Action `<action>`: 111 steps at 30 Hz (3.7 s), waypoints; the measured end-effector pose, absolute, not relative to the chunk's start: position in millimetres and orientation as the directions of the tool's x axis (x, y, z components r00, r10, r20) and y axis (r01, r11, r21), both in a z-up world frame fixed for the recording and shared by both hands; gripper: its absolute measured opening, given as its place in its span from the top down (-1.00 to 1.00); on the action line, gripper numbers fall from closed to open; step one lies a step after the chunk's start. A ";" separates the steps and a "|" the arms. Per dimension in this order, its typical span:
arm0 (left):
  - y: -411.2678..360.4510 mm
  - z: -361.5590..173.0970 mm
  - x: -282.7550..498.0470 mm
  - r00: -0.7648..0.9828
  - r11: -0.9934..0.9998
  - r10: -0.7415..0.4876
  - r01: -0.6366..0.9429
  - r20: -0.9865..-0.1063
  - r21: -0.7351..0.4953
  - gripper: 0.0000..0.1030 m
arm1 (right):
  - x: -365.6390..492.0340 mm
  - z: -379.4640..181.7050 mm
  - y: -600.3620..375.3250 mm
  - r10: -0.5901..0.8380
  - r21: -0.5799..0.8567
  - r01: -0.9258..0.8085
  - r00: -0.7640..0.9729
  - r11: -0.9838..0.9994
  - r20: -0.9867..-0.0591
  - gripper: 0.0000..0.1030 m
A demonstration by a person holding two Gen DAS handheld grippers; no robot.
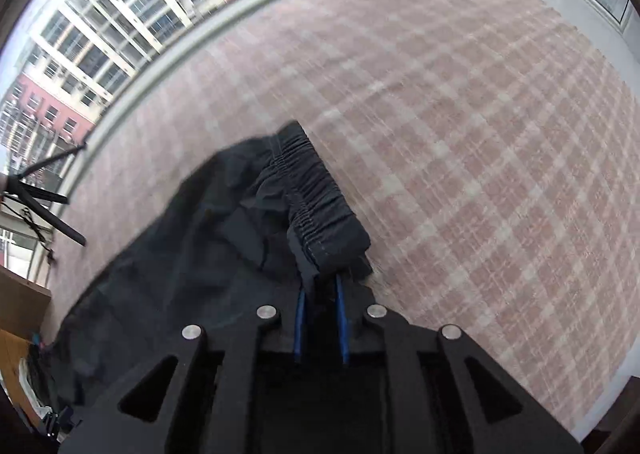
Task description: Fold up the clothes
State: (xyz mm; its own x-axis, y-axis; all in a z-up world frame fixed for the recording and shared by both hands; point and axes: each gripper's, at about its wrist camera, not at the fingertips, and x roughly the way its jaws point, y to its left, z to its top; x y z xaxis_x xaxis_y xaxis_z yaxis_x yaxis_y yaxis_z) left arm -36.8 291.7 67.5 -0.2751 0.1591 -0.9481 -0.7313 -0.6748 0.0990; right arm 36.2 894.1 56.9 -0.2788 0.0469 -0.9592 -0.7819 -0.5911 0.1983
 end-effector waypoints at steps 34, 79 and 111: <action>300.7 19.5 -182.1 -0.252 -0.404 0.201 -0.902 -0.947 0.154 0.96 | -171.1 44.9 629.6 -0.118 0.028 0.334 -0.250 -0.942 -0.961 0.45; 233.6 64.0 69.9 -0.373 -0.551 0.311 -0.820 -0.874 0.153 0.49 | -11.8 34.8 453.9 -0.449 0.383 0.362 -0.118 -0.850 -0.885 0.81; 242.9 88.0 -40.9 -0.289 -0.555 0.344 -0.830 -0.894 0.055 0.99 | -74.3 31.6 394.1 -0.576 0.477 0.335 -0.335 -0.812 -0.745 0.78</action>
